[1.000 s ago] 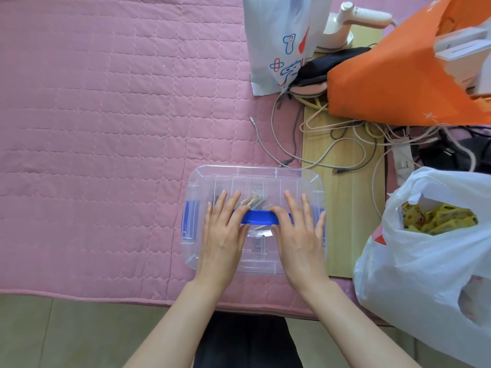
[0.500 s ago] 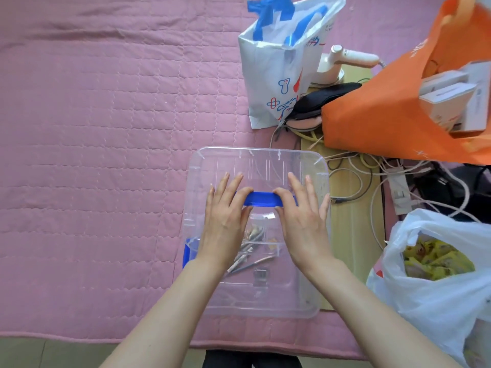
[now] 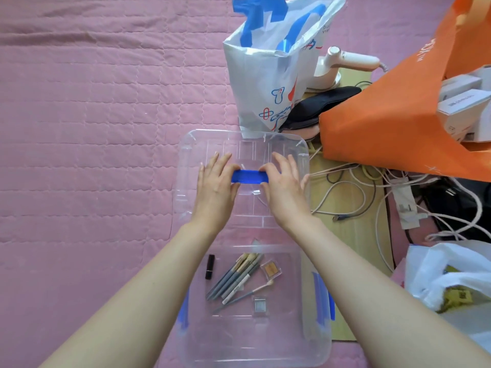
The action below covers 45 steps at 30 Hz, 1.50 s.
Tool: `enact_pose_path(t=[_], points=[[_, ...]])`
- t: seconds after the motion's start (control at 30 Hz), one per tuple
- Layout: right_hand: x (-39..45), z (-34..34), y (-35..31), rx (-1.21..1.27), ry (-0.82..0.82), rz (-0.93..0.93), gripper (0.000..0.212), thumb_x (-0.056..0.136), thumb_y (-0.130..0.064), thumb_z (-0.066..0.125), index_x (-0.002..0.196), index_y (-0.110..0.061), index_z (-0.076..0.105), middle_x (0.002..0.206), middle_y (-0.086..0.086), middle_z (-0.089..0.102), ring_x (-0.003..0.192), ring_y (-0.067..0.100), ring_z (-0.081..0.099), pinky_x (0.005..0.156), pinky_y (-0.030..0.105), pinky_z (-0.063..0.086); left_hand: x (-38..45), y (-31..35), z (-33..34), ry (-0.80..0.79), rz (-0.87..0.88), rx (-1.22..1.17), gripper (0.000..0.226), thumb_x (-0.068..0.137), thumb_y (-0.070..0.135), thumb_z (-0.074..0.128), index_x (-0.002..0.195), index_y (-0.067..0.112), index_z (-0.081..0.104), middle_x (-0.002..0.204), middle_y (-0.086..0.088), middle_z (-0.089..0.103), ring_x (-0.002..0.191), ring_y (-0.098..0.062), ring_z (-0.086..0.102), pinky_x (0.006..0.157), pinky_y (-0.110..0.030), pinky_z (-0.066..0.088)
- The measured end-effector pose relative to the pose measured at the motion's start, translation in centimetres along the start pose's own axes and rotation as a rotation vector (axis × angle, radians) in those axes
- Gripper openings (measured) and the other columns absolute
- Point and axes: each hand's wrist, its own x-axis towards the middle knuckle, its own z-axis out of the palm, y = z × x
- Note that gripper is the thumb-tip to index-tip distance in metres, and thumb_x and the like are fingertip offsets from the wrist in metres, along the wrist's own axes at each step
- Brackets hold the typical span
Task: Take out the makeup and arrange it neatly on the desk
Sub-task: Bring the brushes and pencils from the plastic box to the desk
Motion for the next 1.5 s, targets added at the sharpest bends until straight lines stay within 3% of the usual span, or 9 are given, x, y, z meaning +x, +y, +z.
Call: enact_pose_path(t=[0.23,0.6,0.8,0.93,1.1,1.27,1.5], points=[[2.7,4.7,2.2,-0.011,-0.156,0.016,0.025,0.093,-0.011,0.053,0.118,-0.016,0.053,0.154,0.009,0.022,0.144,0.036,0.008,0.106,0.073,0.011,0.9,-3.1,4.2,-0.097,-0.063,0.004,0.024,0.089,0.003,0.06,0.112,0.0,0.06,0.141,-0.017,0.044,0.136,-0.036,0.032,0.11,-0.049,0.025],[2.7,7.8,4.0,-0.035,-0.206,0.056,0.032,0.094,-0.009,0.05,0.124,-0.019,0.053,0.15,0.007,0.025,0.142,0.034,0.012,0.105,0.071,0.017,1.1,-4.9,7.2,-0.206,-0.11,-0.01,0.024,0.089,-0.001,0.055,0.112,-0.001,0.06,0.139,-0.018,0.042,0.127,-0.034,0.037,0.105,-0.04,0.031],[2.8,7.7,4.2,-0.072,-0.25,0.068,0.028,0.093,-0.012,0.053,0.121,-0.016,0.055,0.151,0.005,0.024,0.142,0.032,0.014,0.106,0.069,0.02,1.2,-4.8,7.6,-0.285,-0.153,0.028,0.033,0.09,0.012,0.058,0.123,0.006,0.059,0.145,-0.013,0.037,0.135,-0.027,0.03,0.11,-0.037,0.026],[2.2,7.4,4.2,-0.1,-0.24,0.054,0.044,0.094,-0.021,0.053,0.136,-0.017,0.043,0.155,0.003,0.021,0.145,0.033,0.008,0.111,0.065,0.013,0.9,-4.6,7.0,-0.331,-0.153,0.061,0.041,0.094,0.021,0.055,0.132,0.009,0.052,0.149,-0.011,0.034,0.138,-0.026,0.028,0.112,-0.038,0.024],[1.0,6.2,3.0,-0.119,-0.14,-0.011,0.055,0.096,-0.022,0.049,0.145,-0.01,0.027,0.156,0.006,0.023,0.146,0.03,0.006,0.117,0.051,0.007,-0.5,-3.6,5.2,-0.231,-0.16,0.046,0.038,0.098,0.024,0.047,0.132,0.007,0.051,0.139,-0.009,0.045,0.132,-0.024,0.035,0.106,-0.038,0.032],[-1.1,3.9,1.6,-0.059,-0.038,-0.093,0.053,0.097,-0.016,0.045,0.146,-0.008,0.026,0.155,0.007,0.023,0.146,0.028,0.007,0.118,0.043,0.008,-2.7,-1.7,3.0,-0.083,-0.132,0.048,0.034,0.098,0.022,0.045,0.128,0.009,0.053,0.127,-0.007,0.055,0.122,-0.024,0.044,0.094,-0.037,0.04],[-7.8,0.9,0.7,-0.009,0.012,-0.186,0.051,0.096,-0.012,0.045,0.145,-0.005,0.03,0.152,0.008,0.031,0.146,0.027,0.012,0.118,0.041,0.014,-8.2,1.2,-0.5,0.035,-0.053,-0.034,0.03,0.095,0.012,0.049,0.123,0.005,0.057,0.12,-0.009,0.061,0.116,-0.025,0.051,0.094,-0.041,0.043]])
